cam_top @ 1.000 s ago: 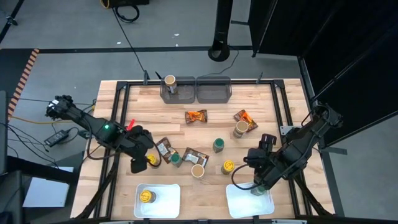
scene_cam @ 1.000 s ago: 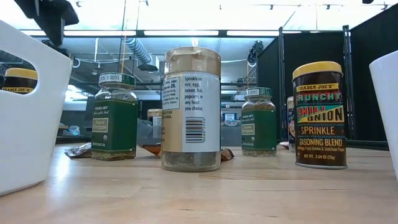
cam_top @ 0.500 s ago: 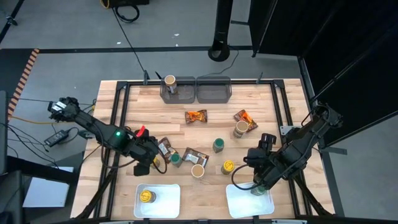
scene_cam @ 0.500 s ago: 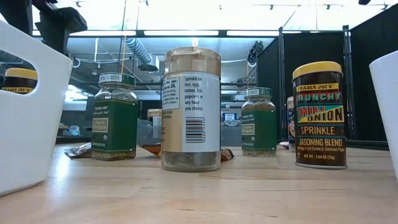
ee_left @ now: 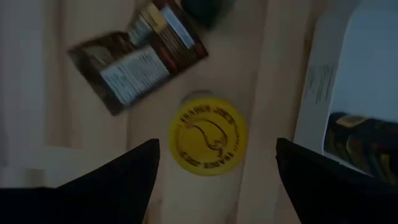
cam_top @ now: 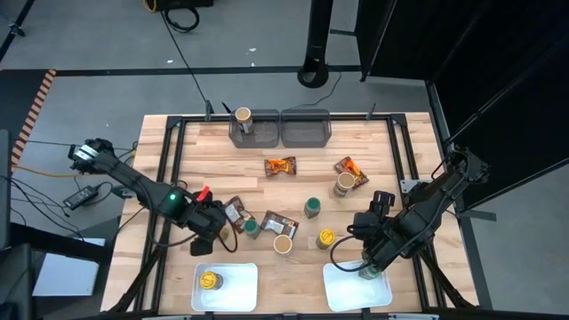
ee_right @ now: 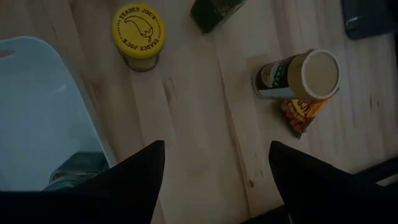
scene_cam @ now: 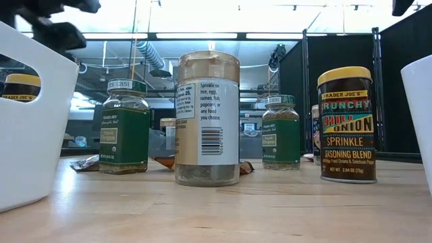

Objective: Sort spices by type
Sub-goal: Put the right yellow seasoning bottle into the left white bin

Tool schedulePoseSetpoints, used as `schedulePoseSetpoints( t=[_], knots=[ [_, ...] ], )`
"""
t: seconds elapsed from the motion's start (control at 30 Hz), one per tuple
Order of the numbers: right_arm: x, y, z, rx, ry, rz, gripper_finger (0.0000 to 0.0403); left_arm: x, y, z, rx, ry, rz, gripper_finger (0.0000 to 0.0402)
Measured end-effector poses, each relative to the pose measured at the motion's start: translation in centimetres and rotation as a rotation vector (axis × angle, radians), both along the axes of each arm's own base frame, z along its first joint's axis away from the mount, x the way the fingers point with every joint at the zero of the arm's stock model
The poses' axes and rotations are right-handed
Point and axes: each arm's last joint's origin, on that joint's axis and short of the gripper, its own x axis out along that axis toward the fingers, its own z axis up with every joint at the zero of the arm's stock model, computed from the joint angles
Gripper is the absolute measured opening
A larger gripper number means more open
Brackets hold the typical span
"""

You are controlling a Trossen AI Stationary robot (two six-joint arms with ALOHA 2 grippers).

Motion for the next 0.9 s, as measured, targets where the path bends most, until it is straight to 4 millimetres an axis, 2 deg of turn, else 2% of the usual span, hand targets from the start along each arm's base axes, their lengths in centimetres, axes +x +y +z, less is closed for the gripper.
schedulePoseSetpoints(
  t=[0.23,0.53,0.7,0.9],
  knots=[
    [0.0,0.0,0.0,0.000,0.000,-0.001,0.0295,0.1,0.0,-0.7,0.012,-0.019,-0.031,0.0321],
    [0.0,0.0,0.0,0.000,0.001,-0.002,0.0291,0.0,0.0,-3.0,0.010,-0.027,-0.077,0.0306],
    [0.0,0.0,0.0,0.000,0.000,-0.002,0.0290,0.0,0.0,-3.4,0.004,-0.021,-0.084,0.0286],
    [0.1,-0.1,0.0,0.001,-0.001,-0.010,0.0283,0.2,-0.1,-3.3,-0.002,-0.057,-0.081,0.0242]
  ],
)
